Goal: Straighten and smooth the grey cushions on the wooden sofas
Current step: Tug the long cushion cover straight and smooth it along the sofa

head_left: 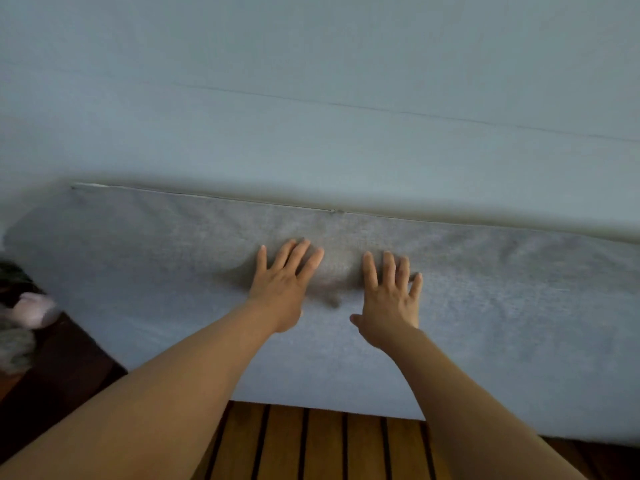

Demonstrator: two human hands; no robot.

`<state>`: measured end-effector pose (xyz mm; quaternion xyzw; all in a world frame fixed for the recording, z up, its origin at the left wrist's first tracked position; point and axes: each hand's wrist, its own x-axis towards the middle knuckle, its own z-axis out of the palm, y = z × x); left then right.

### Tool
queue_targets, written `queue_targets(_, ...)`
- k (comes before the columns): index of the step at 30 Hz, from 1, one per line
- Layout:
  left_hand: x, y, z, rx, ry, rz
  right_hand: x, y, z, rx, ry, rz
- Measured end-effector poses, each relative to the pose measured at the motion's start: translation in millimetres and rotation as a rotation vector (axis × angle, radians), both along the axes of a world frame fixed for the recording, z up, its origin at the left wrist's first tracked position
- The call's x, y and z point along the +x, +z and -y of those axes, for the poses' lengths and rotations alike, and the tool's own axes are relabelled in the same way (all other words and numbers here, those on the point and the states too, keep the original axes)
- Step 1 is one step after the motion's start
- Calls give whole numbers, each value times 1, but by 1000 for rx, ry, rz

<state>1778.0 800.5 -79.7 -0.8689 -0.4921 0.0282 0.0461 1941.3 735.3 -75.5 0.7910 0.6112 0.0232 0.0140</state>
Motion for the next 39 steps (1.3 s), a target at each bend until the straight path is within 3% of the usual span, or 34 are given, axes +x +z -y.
queue_targets(25, -219, 0, -72, 78, 125, 77, -193, -8, -75, 101, 167, -35)
queue_targets(32, -282, -8, -104, 194, -10, 96, -274, -17, -108, 185, 79, -75)
queue_targets(39, -290, -24, -138, 326, -81, 150, -277, -20, -137, 232, -2, -71)
